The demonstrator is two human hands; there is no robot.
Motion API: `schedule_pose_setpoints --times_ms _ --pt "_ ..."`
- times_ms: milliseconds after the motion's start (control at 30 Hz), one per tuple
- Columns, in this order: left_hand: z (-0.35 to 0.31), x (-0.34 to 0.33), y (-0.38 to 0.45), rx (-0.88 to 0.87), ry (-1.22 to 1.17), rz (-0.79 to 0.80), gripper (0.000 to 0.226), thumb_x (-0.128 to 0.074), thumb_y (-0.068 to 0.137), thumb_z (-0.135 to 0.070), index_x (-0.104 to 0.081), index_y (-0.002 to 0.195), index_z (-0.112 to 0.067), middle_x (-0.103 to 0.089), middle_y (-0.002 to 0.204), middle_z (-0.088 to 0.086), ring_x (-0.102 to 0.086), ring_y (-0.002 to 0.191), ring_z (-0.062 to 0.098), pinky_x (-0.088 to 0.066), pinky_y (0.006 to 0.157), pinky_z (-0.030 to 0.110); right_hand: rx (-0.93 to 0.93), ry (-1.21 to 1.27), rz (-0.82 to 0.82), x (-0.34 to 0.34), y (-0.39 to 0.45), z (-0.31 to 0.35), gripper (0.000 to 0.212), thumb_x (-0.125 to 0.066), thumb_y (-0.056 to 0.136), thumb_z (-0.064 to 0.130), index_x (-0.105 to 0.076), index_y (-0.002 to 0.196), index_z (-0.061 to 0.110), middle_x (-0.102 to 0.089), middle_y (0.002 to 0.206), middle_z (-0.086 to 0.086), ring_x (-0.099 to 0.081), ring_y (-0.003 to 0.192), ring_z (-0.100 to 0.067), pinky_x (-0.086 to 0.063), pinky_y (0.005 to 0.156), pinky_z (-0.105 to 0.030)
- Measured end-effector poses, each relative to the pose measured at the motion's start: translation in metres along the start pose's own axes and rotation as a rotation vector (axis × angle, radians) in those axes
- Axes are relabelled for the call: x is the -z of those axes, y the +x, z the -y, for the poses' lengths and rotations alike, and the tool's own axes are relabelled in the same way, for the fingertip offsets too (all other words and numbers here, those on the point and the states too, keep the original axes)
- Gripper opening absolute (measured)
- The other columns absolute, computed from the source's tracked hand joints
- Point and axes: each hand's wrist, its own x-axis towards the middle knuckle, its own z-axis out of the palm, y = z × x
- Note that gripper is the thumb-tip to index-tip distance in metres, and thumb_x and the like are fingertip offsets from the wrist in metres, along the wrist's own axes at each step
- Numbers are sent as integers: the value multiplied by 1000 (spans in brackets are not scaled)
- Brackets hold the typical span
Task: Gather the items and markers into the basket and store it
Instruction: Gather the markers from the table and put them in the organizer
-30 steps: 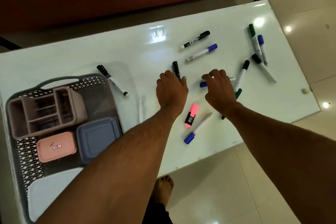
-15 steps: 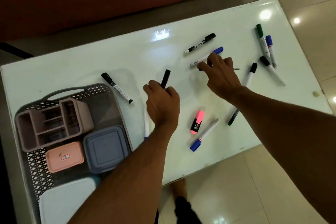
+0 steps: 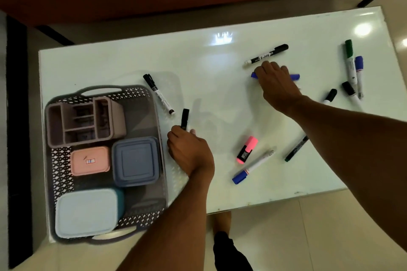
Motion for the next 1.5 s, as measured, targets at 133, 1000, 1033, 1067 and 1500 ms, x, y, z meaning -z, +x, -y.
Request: schedule_pose_setpoints --times_ms 133,1000,1033,1067,1500 --pt "5 -2 -6 -82 -14 -26 20 -65 95 -17 -59 112 -6 -66 106 13 -65 99 31 -53 84 42 -12 27 -41 -4 -4 0 27 -59 80 -15 -54 98 5 -55 92 -18 -51 82 -38 -40 68 -46" --pt "24 210 143 -441 -1156 20 23 -46 98 3 -58 116 -5 -67 92 10 -70 88 25 -58 85 38 -188 1747 -392 166 55 288 18 -44 109 14 -50 126 10 -47 82 -5 -45 69 -13 -46 63 -22" --pt "33 220 151 -458 -1152 16 22 -45 98 2 -57 117 -3 -67 92 10 -70 89 26 -58 83 37 -183 1772 -386 168 55 301 18 -44 109 12 -50 126 9 -48 82 -4 -46 69 -14 -47 64 -23" --pt "42 227 159 -465 -1153 9 22 -45 99 1 -56 118 -2 -67 91 8 -69 89 26 -58 84 37 -180 1791 -375 170 55 314 16 -45 109 11 -50 124 10 -49 83 -3 -48 70 -16 -48 65 -23" --pt "141 231 225 -332 -1105 60 21 -49 98 -5 -60 116 -8 -65 84 2 -66 85 23 -59 90 42 -223 1739 -388 134 64 394 8 -48 108 8 -52 114 9 -49 83 -10 -47 70 -19 -49 63 -22"
